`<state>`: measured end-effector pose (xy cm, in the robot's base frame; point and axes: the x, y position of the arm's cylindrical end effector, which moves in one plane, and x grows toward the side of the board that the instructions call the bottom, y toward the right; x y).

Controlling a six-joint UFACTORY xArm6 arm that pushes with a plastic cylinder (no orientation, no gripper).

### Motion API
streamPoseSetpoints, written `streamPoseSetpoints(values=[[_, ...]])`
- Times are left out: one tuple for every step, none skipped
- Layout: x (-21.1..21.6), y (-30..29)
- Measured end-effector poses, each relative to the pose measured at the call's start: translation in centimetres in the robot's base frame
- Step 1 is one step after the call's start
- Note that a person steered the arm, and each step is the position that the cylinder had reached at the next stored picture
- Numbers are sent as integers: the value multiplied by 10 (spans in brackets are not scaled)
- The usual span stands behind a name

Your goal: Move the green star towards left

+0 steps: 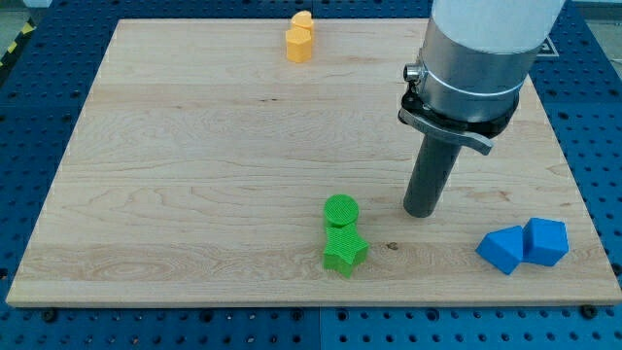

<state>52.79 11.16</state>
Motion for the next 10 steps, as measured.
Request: streamPoseSetpoints(values=[[0, 0], [0, 0], [0, 0], [9, -1], [28, -6], [44, -15], [53, -25], [70, -46], [72, -50], [71, -49]])
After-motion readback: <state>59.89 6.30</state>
